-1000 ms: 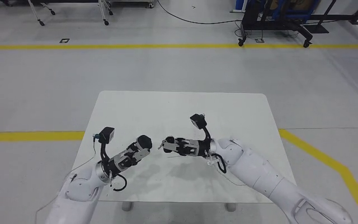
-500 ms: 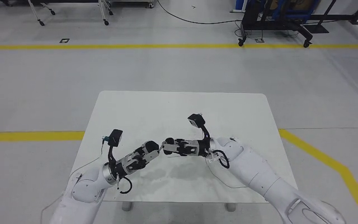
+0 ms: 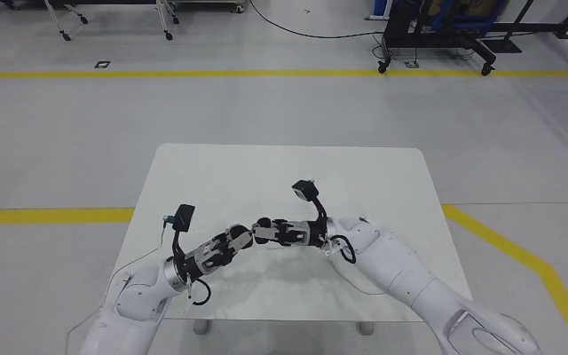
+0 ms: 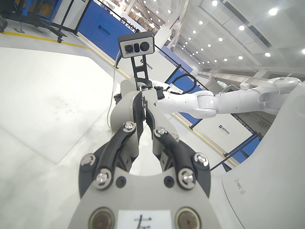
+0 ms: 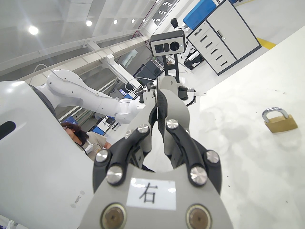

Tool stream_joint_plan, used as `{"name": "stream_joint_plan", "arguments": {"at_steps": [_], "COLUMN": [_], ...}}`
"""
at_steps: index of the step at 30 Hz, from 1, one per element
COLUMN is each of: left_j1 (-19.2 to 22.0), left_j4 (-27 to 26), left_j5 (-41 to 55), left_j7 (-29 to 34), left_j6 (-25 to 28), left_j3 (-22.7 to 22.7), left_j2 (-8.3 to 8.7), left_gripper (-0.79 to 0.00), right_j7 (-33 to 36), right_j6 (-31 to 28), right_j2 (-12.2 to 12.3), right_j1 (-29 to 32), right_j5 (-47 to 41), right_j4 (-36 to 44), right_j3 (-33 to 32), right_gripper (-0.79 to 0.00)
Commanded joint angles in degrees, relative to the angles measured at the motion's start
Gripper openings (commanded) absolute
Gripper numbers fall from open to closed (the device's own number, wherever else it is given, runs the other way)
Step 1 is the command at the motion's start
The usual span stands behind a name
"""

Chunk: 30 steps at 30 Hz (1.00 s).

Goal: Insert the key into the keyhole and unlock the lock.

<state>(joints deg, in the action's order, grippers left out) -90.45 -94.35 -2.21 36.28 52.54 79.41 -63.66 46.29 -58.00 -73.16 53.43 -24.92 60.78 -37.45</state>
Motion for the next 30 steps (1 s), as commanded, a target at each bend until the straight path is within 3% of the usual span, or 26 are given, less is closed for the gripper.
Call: {"name": "stream_joint_plan", "arguments": {"at_steps": [1, 5, 6, 7, 9, 23, 30], "left_j1": [0.1, 0.3, 0.4, 0.4, 0.4, 1.0, 1.2], "left_j4": [0.1, 0.3, 0.4, 0.4, 0.4, 0.7, 0.7], "left_j5": [-0.1, -0.4, -0.4, -0.3, 0.0, -1.2, -2.4], "left_j7": [-0.2, -0.9, -1.2, -1.3, -1.5, -0.3, -0.6], "left_j6": [0.0, -0.2, -0.2, -0.2, -0.2, -2.5, -3.2], "left_j3": [-0.1, -0.1, 0.0, 0.1, 0.3, 0.2, -0.4], "left_j2": [0.08, 0.24, 0.29, 0.34, 0.46, 1.31, 1.54], "left_gripper": [-0.785, -0.785, -0.785, -0.785, -0.785, -0.785, -0.785], "right_j7": [0.0, 0.0, 0.0, 0.0, 0.0, 0.0, 0.0], "right_j6": [0.0, 0.0, 0.0, 0.0, 0.0, 0.0, 0.0], "right_j2": [-0.1, -0.2, -0.2, -0.2, -0.1, 0.6, 0.0], "right_j1": [0.0, 0.0, 0.0, -0.1, -0.3, 0.5, -0.4], "right_j5": [-0.1, 0.2, 0.2, 0.4, 0.6, 2.0, 1.9], "right_j4": [-0.2, -0.1, -0.2, -0.3, -0.4, 0.0, -1.9], "right_j3": [-0.2, 0.0, 0.1, 0.2, 0.3, -2.3, -1.1], "right_gripper": [-0.785, -0.754, -0.606, -0.520, -0.437, -0.493, -0.591]}}
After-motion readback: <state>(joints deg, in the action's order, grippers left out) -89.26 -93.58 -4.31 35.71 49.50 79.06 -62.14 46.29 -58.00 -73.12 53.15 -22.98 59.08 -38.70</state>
